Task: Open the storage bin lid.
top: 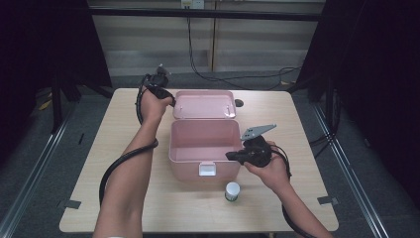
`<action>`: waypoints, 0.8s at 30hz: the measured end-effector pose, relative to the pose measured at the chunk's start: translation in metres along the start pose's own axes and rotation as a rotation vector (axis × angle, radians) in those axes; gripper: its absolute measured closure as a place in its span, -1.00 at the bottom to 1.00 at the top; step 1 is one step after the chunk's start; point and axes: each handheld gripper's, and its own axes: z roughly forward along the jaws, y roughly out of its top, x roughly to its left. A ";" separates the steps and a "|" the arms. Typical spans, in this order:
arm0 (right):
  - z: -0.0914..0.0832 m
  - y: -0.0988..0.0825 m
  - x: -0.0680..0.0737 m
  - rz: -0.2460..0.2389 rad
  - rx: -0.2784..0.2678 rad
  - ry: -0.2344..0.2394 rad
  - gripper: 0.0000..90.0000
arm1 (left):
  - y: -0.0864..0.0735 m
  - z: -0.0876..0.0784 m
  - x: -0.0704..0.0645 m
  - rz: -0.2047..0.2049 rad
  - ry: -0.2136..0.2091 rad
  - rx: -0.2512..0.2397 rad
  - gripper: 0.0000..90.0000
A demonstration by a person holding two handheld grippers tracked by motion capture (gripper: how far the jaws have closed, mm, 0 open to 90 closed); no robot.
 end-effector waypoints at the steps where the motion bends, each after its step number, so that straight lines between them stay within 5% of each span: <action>1: 0.000 0.000 0.000 0.002 0.001 -0.005 1.00 | -0.002 -0.002 0.001 -0.002 -0.002 -0.003 0.49; 24: 0.000 0.003 0.005 -0.008 0.026 -0.056 1.00 | -0.061 -0.030 0.019 -0.006 -0.029 -0.043 -0.15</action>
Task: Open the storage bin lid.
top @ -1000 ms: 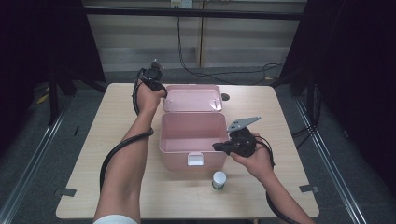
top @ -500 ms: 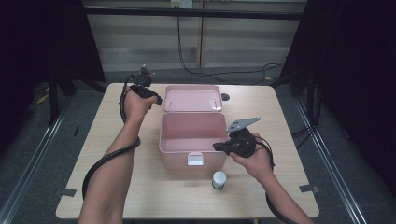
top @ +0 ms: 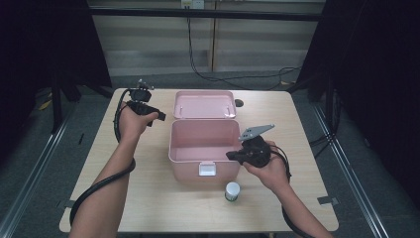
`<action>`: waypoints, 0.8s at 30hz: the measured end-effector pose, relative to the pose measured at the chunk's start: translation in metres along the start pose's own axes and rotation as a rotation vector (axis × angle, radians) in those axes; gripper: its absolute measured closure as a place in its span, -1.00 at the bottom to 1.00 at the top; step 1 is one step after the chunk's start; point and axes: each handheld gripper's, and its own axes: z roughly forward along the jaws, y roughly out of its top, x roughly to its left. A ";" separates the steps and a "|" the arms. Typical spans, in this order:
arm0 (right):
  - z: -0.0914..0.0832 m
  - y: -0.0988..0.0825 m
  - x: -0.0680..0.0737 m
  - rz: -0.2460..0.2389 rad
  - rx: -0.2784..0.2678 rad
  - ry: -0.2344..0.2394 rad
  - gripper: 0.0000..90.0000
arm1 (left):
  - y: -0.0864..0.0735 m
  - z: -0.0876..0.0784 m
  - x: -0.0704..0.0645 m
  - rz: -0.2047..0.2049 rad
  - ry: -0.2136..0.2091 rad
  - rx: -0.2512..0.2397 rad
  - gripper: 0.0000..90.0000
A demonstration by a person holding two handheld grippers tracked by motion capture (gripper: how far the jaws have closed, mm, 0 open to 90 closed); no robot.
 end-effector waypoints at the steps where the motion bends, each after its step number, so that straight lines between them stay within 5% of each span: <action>1: 0.000 0.000 0.000 -0.002 -0.002 0.002 1.00 | -0.003 -0.001 0.000 0.008 -0.006 -0.003 -0.18; 24: -0.004 0.004 0.000 -0.008 0.031 -0.063 0.77 | -0.059 -0.011 0.014 0.012 -0.063 -0.052 -0.40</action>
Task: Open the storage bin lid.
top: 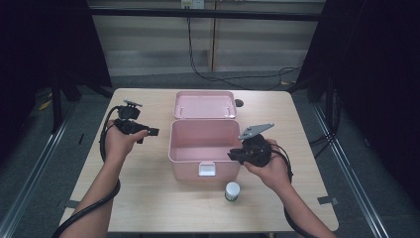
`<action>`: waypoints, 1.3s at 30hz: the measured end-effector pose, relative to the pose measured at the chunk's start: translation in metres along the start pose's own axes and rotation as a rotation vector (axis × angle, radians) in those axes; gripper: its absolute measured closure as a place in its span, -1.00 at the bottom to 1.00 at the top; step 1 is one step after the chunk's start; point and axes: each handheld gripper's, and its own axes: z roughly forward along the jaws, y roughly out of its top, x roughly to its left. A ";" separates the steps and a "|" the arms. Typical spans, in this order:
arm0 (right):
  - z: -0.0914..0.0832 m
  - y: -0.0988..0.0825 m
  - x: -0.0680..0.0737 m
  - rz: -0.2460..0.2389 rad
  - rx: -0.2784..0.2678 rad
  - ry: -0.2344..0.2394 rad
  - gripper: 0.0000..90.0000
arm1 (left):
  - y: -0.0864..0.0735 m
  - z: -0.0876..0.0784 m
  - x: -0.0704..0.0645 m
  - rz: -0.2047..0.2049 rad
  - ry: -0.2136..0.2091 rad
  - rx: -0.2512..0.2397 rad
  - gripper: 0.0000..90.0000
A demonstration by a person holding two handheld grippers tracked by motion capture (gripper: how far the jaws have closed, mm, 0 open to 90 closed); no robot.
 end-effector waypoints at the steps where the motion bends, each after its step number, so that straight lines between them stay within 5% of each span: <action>1: 0.000 0.000 0.000 0.007 -0.005 0.005 0.76 | -0.004 0.000 0.001 0.004 -0.005 0.003 -0.40; 12: -0.013 0.002 0.000 -0.003 -0.011 -0.004 0.60 | -0.035 0.001 0.005 0.017 -0.024 -0.004 -0.43; 23: -0.023 0.003 -0.003 0.038 -0.035 0.017 0.38 | -0.065 0.006 0.011 0.028 -0.028 0.005 -0.46; 34: -0.037 0.000 -0.009 0.050 -0.018 -0.014 0.18 | -0.093 0.010 0.016 0.039 -0.036 -0.004 -0.49; 39: -0.042 -0.006 -0.011 0.062 -0.014 -0.006 0.12 | -0.104 0.015 0.015 0.075 -0.028 -0.012 -0.53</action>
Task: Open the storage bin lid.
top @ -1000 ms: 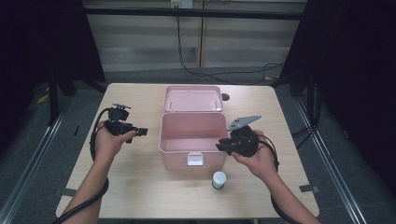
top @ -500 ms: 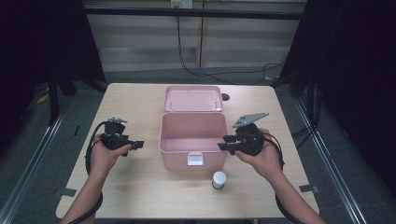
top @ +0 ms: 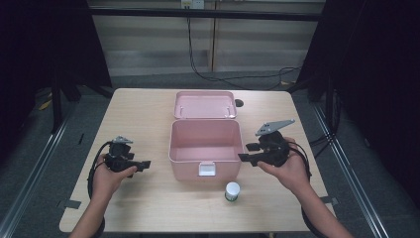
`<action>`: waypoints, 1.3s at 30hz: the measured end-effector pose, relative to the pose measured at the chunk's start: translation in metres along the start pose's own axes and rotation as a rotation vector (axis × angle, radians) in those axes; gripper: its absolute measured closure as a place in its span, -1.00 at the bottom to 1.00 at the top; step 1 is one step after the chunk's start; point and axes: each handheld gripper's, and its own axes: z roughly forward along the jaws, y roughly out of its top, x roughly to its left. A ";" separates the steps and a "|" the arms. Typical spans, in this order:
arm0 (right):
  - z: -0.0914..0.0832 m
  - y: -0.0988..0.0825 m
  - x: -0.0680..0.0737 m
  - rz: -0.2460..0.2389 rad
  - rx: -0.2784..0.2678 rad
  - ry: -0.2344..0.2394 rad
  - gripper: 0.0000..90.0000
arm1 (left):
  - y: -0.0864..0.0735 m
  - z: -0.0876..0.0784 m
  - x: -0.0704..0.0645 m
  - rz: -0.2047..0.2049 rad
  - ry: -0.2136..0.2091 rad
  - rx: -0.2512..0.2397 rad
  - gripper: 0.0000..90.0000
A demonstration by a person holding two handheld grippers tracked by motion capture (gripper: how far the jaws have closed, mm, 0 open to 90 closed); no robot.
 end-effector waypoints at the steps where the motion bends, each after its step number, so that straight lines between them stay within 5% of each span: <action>1: 0.000 -0.001 0.000 -0.002 -0.001 0.003 0.11 | -0.002 0.001 -0.001 0.015 -0.008 0.008 -0.54; 15: -0.005 -0.017 0.002 -0.007 0.042 0.013 -0.03 | -0.021 0.012 -0.004 0.066 0.008 -0.036 -0.64; 25: -0.003 -0.027 0.004 -0.008 0.047 0.032 -0.05 | -0.030 0.010 -0.006 0.152 0.049 -0.055 -0.66; 39: 0.008 -0.040 0.012 -0.038 0.122 0.054 -0.11 | -0.038 0.011 -0.001 0.191 0.039 -0.113 -0.71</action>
